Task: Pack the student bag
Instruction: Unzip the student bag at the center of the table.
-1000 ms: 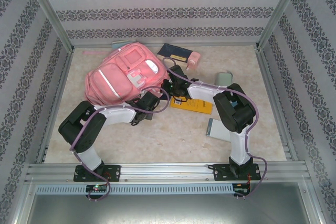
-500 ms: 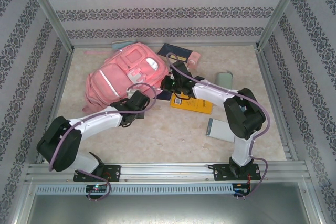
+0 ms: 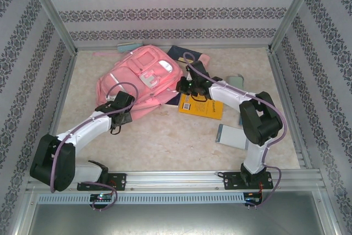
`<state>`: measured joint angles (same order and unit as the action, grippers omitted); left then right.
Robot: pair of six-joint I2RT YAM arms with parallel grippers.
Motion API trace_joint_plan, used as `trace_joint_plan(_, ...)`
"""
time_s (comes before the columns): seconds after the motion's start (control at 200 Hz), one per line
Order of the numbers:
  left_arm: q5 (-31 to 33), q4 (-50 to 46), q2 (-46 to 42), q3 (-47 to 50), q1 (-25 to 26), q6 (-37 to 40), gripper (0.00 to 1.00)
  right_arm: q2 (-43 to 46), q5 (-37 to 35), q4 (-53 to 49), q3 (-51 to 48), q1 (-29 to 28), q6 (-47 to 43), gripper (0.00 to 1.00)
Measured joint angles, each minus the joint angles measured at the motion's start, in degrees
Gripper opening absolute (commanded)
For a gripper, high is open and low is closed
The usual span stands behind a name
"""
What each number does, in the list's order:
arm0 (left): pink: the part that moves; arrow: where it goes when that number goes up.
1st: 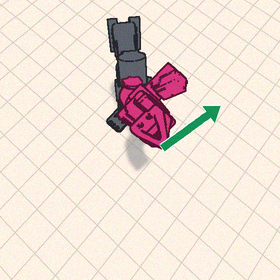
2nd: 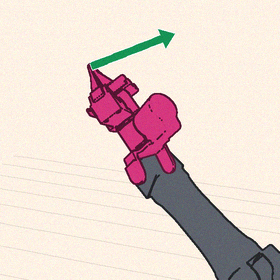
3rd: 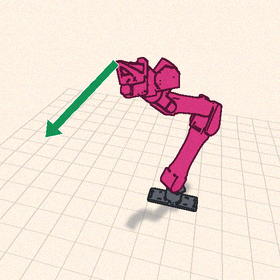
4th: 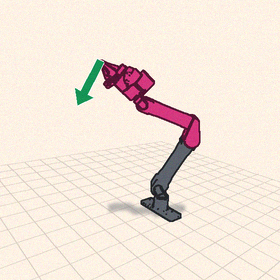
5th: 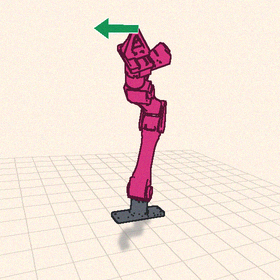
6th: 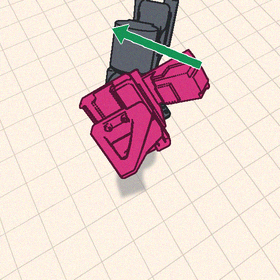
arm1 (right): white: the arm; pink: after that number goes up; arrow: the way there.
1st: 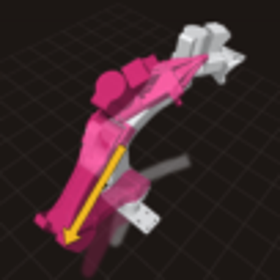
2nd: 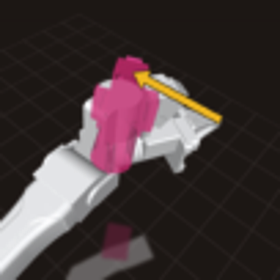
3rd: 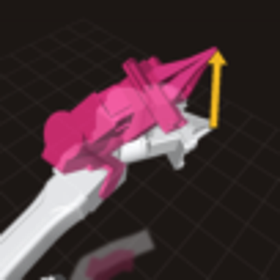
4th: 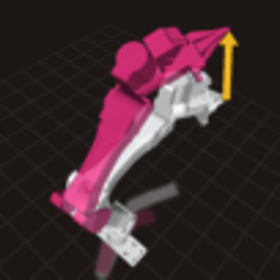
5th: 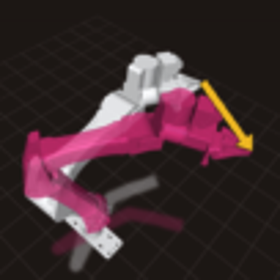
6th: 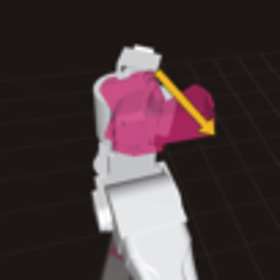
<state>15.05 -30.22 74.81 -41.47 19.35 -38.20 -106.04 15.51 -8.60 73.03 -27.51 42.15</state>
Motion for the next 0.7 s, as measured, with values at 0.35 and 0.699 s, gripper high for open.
trace_joint_plan(0.35, -13.81, 5.55, -3.3, 1.9, 5.53, 2.32, 0.0, -4.37, -2.8, -4.02, 8.63, 5.9, -4.63, 0.49)
trace_joint_plan(0.699, -17.22, 6.86, 7.21, -5.22, 16.72, 0.61, 0.0, 5.7, -3.41, -5.81, -0.96, 2.69, -0.04, 0.51)
